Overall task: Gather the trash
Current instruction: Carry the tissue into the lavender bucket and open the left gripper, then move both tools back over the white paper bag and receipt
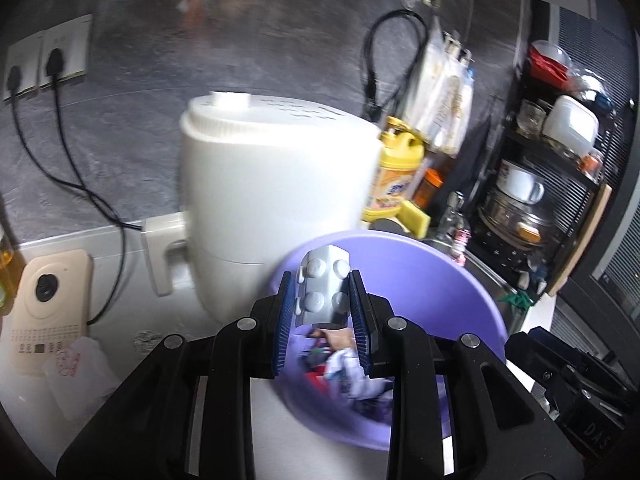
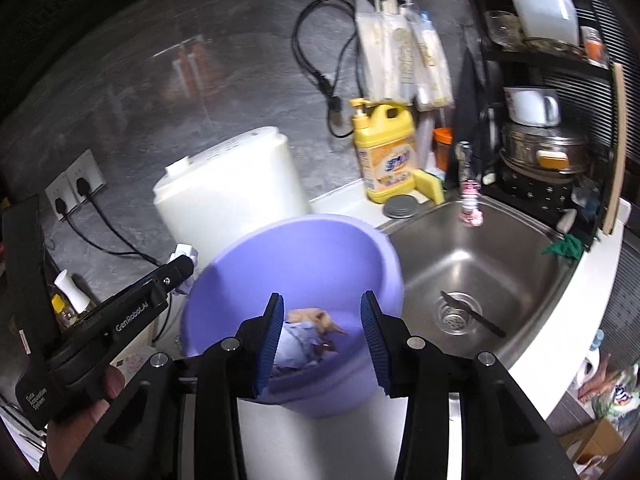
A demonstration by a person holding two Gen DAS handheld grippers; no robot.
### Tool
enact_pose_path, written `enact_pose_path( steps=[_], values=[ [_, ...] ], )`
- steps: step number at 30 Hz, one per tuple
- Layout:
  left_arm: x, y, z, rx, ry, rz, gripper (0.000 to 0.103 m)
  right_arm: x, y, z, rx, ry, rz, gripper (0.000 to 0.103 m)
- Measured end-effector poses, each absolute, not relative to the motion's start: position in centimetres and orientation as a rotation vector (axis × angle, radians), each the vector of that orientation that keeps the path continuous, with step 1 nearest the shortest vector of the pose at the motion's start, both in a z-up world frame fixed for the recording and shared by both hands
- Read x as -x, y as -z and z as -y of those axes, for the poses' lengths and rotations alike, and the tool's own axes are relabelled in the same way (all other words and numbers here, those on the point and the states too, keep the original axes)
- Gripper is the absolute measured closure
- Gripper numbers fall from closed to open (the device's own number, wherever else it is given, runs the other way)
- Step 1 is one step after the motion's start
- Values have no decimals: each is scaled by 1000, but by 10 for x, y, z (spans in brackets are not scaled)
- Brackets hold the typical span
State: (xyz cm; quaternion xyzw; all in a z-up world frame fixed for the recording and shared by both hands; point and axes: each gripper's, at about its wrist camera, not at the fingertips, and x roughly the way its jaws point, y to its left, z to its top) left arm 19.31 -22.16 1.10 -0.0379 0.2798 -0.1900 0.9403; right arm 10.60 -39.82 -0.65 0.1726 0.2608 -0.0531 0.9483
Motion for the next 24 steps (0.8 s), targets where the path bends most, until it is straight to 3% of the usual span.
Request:
enact_pose_path(
  steps=[3,5,7,11,16,20,24],
  values=[
    [-192,-12,237,74,459,-577,74,-99,7,408,-364,135,-529,62],
    [-192,-13,246,74,523,-586,68,-95,8,412,-368,144,-527,62],
    [-191,-14,247,87,539,-580,40,-93,9,415,-375,152,-526,62],
    [-192,-12,232,109,490,-583,34,-91,9,413,-378,142,-520,62],
    [-188,-13,207,115,425,-574,19,-96,9,398,-365,99,-528,62],
    [-181,-15,180,121,367,-558,13,-104,7,378,-345,47,-534,60],
    [-175,-15,152,131,305,-551,8,-107,5,355,-312,6,-531,50]
  ],
)
